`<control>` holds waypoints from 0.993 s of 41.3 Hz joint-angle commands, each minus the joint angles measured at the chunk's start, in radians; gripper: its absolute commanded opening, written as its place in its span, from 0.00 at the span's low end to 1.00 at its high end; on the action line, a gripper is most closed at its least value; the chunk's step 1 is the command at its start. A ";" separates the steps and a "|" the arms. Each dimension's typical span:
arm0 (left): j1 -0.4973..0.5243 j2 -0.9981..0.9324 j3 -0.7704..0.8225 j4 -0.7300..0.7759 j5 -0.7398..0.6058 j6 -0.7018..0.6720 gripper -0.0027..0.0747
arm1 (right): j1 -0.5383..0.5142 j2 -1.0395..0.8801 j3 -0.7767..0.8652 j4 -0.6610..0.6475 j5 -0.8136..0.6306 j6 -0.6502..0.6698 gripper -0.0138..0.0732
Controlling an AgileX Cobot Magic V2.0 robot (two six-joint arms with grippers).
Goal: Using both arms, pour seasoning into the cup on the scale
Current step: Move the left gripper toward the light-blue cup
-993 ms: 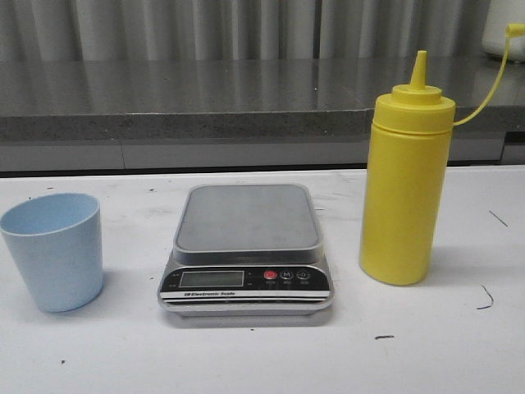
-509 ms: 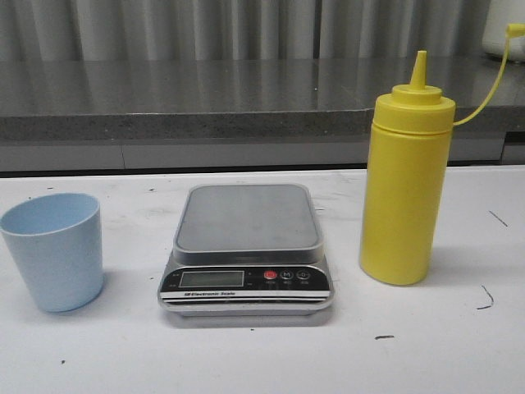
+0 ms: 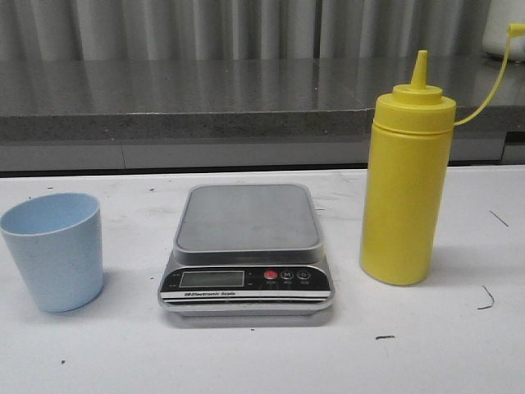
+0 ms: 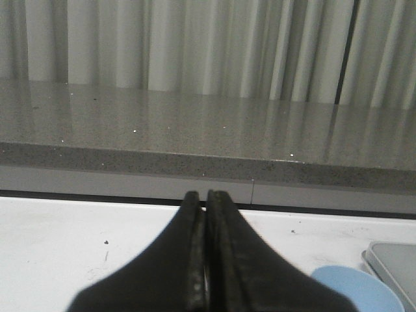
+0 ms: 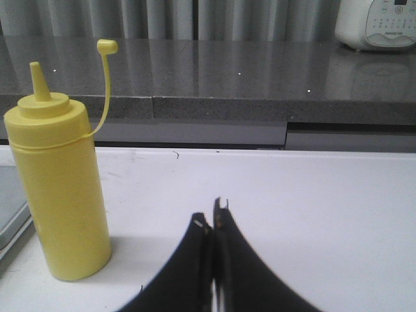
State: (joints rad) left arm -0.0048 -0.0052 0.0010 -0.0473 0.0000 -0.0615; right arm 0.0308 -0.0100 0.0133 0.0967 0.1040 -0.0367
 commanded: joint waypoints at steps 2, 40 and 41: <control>0.002 -0.014 -0.083 -0.043 -0.048 -0.002 0.01 | 0.001 -0.016 -0.122 0.012 -0.004 -0.003 0.02; 0.002 0.497 -0.649 -0.043 0.573 0.039 0.01 | 0.001 0.555 -0.600 -0.057 0.448 -0.004 0.02; 0.002 0.504 -0.649 -0.043 0.573 0.039 0.01 | 0.001 0.565 -0.600 -0.059 0.453 -0.004 0.02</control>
State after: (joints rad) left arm -0.0048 0.4727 -0.6190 -0.0789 0.6387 -0.0238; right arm 0.0308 0.5211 -0.5523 0.0520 0.6159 -0.0367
